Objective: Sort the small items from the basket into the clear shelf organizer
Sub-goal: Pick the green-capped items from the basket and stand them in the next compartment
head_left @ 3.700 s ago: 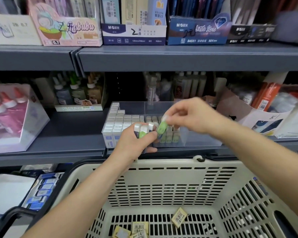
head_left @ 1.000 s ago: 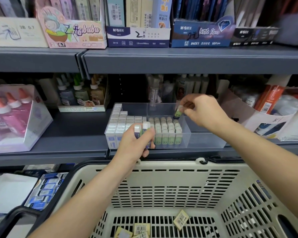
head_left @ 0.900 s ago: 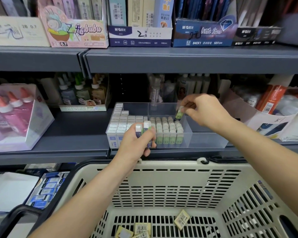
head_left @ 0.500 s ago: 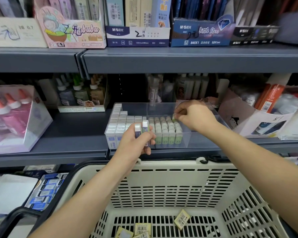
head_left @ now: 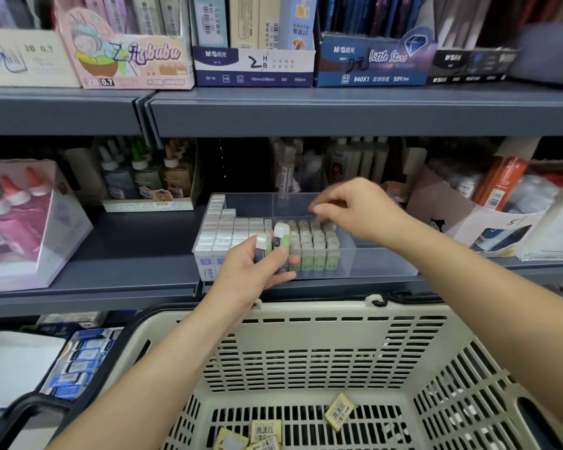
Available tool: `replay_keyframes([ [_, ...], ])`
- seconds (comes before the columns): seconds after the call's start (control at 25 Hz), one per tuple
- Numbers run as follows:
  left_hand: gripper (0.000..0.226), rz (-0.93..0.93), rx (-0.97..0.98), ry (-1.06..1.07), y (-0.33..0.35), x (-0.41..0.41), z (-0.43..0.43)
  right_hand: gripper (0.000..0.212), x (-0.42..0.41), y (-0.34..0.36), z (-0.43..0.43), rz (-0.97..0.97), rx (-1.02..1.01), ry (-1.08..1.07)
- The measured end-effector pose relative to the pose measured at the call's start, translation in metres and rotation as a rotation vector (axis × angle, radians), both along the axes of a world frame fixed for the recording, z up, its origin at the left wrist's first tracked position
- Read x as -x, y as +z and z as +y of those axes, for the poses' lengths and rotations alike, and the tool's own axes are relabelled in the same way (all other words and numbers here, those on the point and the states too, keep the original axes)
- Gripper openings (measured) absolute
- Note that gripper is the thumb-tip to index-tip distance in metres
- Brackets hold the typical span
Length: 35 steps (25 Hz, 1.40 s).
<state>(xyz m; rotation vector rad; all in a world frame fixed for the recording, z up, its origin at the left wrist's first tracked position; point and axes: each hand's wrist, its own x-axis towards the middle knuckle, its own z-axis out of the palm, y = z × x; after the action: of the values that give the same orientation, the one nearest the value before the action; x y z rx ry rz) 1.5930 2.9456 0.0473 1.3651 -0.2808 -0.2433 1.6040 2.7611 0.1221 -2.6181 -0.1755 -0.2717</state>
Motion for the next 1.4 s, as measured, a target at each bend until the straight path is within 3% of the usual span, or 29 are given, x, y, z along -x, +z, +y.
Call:
replay_keyframes([
  [0.12,0.015,-0.011,0.026,-0.043,0.001,0.001,0.000,0.015,0.023,0.000,0.017,0.087,-0.123,0.204],
  [0.36,0.018,-0.030,-0.020,-0.034,0.000,0.002,0.000,0.001,0.034,0.002,0.015,0.075,-0.227,0.159],
  [0.44,0.016,-0.041,-0.019,-0.004,-0.001,0.002,-0.001,0.002,0.034,0.012,0.000,-0.015,-0.252,0.082],
  [0.56,0.015,-0.066,-0.030,0.014,-0.001,0.002,0.000,0.004,0.035,0.022,-0.024,-0.151,-0.034,-0.053],
  [0.76,0.013,-0.096,-0.075,0.048,0.000,0.004,-0.001,0.007,0.036,0.010,-0.031,-0.132,0.205,-0.003],
  [1.0,0.015,0.000,0.103,-0.027,0.006,0.004,-0.001,0.009,0.030,0.003,-0.031,-0.164,0.250,0.007],
  [1.08,0.025,-0.005,0.045,-0.015,0.005,0.003,0.000,0.009,0.029,-0.001,-0.031,-0.110,0.252,0.009],
  [1.24,0.016,-0.109,-0.088,0.033,0.001,0.005,-0.002,0.015,0.030,-0.018,-0.030,0.049,0.259,-0.033],
  [1.4,0.025,-0.192,-0.125,0.039,0.001,0.008,-0.003,0.022,0.032,-0.024,-0.029,0.130,0.240,-0.045],
])
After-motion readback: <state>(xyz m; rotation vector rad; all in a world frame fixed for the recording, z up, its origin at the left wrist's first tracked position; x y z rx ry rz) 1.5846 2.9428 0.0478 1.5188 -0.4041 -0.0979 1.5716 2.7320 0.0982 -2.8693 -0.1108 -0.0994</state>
